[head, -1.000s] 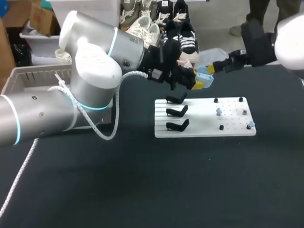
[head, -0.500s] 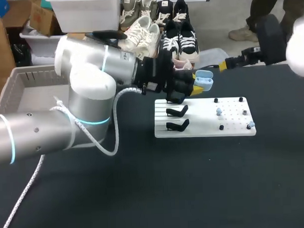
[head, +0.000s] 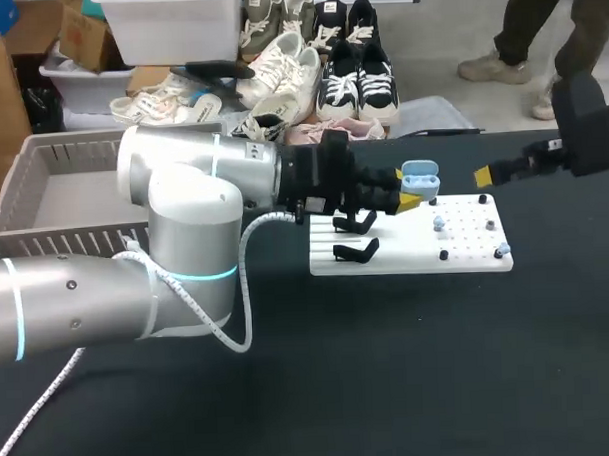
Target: Pick up each earbud case from the left stands, insert the matching earbuds, close the lid, and place the case in the box.
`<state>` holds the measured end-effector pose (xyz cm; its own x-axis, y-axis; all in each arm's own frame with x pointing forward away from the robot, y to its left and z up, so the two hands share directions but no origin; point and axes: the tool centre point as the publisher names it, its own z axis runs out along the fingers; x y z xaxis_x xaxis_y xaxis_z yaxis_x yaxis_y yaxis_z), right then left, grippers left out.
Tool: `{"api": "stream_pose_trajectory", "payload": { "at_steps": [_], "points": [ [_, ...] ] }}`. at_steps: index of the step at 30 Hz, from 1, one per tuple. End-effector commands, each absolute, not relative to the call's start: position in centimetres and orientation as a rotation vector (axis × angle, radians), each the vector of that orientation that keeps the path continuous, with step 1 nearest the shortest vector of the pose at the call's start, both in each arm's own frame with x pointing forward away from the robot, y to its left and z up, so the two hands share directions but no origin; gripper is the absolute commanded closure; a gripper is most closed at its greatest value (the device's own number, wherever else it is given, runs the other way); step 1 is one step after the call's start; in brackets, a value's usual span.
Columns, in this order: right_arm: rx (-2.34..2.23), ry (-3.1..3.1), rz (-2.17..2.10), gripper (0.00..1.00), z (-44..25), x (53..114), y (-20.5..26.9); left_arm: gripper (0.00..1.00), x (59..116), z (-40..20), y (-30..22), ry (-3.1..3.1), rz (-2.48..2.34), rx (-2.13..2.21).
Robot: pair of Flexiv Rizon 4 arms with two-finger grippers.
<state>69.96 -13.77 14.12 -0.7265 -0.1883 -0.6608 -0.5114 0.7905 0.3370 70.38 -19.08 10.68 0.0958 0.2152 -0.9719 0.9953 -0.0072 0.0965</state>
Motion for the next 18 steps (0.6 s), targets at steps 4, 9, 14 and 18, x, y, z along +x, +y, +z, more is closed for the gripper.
{"api": "stream_pose_trajectory", "payload": {
  "at_steps": [4,9,14,18],
  "points": [
    [-0.479,2.37,0.637,0.0,13.8,68.0,-14.6,1.0,69.6,8.8,-18.2,1.332,-0.994,1.336],
    [-0.467,2.382,0.637,0.0,13.5,67.5,-14.8,1.0,69.9,8.5,-17.7,1.345,-0.991,1.332],
    [-0.455,2.385,0.64,0.0,13.2,67.2,-14.7,1.0,70.1,8.4,-17.5,1.35,-0.993,1.353],
    [-0.448,2.388,0.638,0.0,13.1,67.0,-14.6,1.0,70.2,8.3,-17.4,1.352,-1.005,1.374]
  ]
}}
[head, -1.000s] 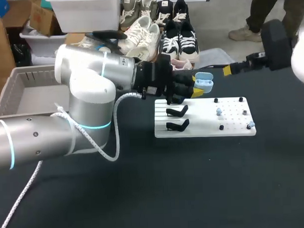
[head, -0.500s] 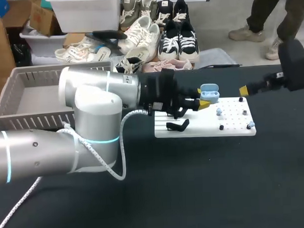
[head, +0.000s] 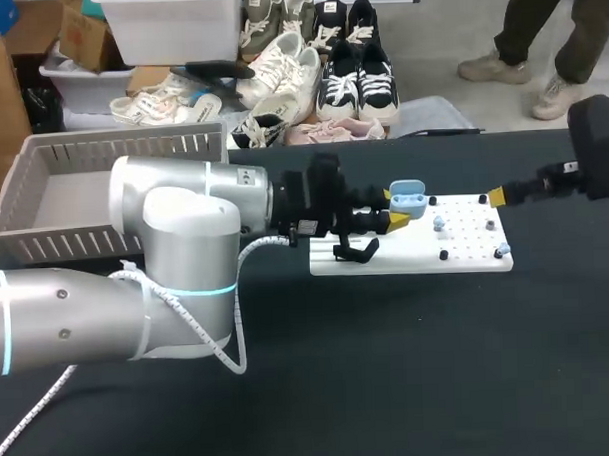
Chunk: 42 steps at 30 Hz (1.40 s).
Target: Pick up each earbud case from the left stands, insert the matching earbuds, close the lid, and place the case in the box.
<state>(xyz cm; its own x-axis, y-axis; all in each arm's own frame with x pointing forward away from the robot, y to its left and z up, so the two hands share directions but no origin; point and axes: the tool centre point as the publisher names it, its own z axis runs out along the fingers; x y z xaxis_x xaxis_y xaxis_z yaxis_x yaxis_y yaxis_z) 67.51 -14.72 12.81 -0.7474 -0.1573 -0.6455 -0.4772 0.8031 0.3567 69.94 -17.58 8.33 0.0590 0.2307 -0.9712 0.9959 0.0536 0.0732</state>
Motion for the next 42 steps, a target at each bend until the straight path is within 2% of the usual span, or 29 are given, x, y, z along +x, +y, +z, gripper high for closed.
{"api": "stream_pose_trajectory", "payload": {
  "at_steps": [1,22,30,42],
  "points": [
    [-0.446,2.388,0.637,0.0,13.1,67.0,-14.6,1.0,70.1,8.4,-17.4,1.351,-1.006,1.373],
    [-0.458,2.423,0.557,0.0,13.1,66.2,-15.5,1.0,70.8,8.2,-16.8,1.366,-1.003,1.385],
    [-0.52,2.496,0.303,0.0,12.7,65.0,-16.5,1.0,70.8,8.2,-16.8,1.366,-1.003,1.385],
    [-0.575,2.58,-0.199,0.0,10.1,64.2,-15.2,1.0,70.8,8.2,-16.8,1.366,-1.003,1.385]
  ]
}}
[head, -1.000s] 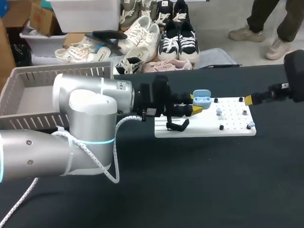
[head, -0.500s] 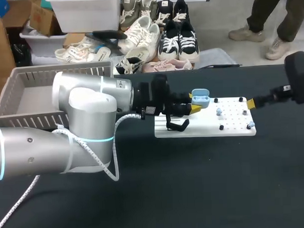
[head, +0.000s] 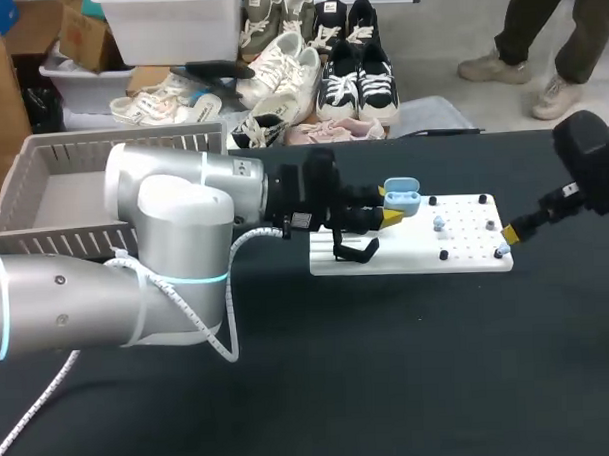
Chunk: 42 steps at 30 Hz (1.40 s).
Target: Pick up each earbud case from the left stands, insert the matching earbuds, close the lid, and place the case in the box.
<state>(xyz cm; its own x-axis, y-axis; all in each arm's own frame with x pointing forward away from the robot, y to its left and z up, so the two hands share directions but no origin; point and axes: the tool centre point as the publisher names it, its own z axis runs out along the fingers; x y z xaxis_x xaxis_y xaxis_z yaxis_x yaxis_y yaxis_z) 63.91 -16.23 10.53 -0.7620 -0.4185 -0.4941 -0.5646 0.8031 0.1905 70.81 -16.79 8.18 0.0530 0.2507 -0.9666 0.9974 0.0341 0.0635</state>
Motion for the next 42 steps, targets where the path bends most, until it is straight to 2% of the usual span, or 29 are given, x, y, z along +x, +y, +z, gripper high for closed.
{"api": "stream_pose_trajectory", "payload": {
  "at_steps": [1,24,27,28,29,30,42],
  "points": [
    [-0.57,2.584,-0.211,0.0,9.9,64.2,-15.1,1.0,70.8,8.2,-16.8,1.366,-1.003,1.385],
    [-0.584,2.642,-0.451,0.0,5.2,66.2,-15.9,1.0,70.8,8.2,-16.8,1.366,-1.003,1.385],
    [-0.589,2.652,-0.441,0.07,4.7,66.6,-15.9,1.0,70.8,8.2,-16.8,1.366,-1.003,1.385],
    [-0.59,2.657,-0.435,0.2,4.6,66.7,-15.9,1.0,70.8,8.2,-16.8,1.366,-1.003,1.385],
    [-0.591,2.658,-0.433,0.29,4.5,66.8,-15.9,1.0,70.8,8.2,-16.8,1.366,-1.003,1.385],
    [-0.592,2.662,-0.43,0.32,4.5,66.8,-15.9,1.0,70.8,8.2,-16.8,1.366,-1.003,1.385],
    [-0.585,2.681,-0.419,0.37,3.8,67.3,-16.3,1.0,70.8,8.2,-16.8,1.366,-1.003,1.385]
  ]
}}
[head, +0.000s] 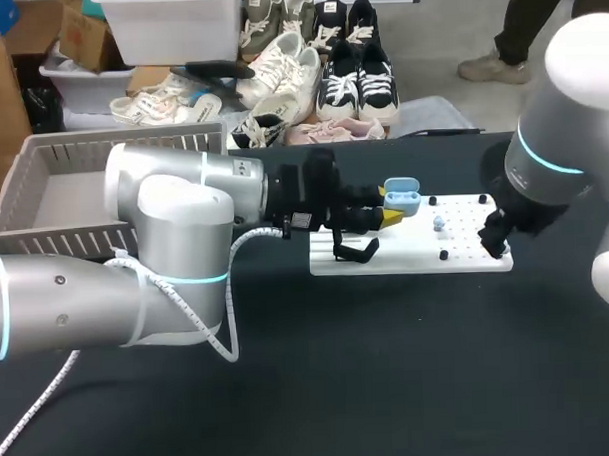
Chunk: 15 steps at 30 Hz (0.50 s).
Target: Pick up each earbud case from the left stands, insert the matching earbuds, close the lid, and place the case in the box.
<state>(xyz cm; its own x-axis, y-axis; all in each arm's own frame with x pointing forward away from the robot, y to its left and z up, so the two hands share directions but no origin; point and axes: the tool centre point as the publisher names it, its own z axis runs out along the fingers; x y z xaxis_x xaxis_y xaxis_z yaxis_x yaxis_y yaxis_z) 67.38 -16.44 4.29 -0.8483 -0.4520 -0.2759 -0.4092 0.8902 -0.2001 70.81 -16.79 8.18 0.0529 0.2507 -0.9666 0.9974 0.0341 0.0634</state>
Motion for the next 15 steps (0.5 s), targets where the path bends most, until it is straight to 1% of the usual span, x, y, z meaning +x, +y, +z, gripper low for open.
{"api": "stream_pose_trajectory", "payload": {
  "at_steps": [1,3,6,12,15],
  "points": [
    [-0.581,2.683,-0.414,0.41,3.6,67.3,-16.4,1.0,70.8,8.2,-16.8,1.366,-1.003,1.385],
    [-0.578,2.686,-0.41,0.44,3.4,67.2,-16.4,1.0,70.8,8.2,-16.8,1.366,-1.003,1.385],
    [-0.571,2.694,-0.388,0.43,3.2,67.1,-16.4,1.0,70.8,8.2,-16.8,1.366,-1.003,1.385],
    [-0.565,2.705,-0.339,0.45,2.6,66.9,-16.1,1.0,70.8,8.2,-16.8,1.366,-1.003,1.385],
    [-0.561,2.716,-0.317,0.5,2.3,66.9,-16.1,1.0,70.8,8.2,-16.8,1.366,-1.003,1.385]
  ]
}}
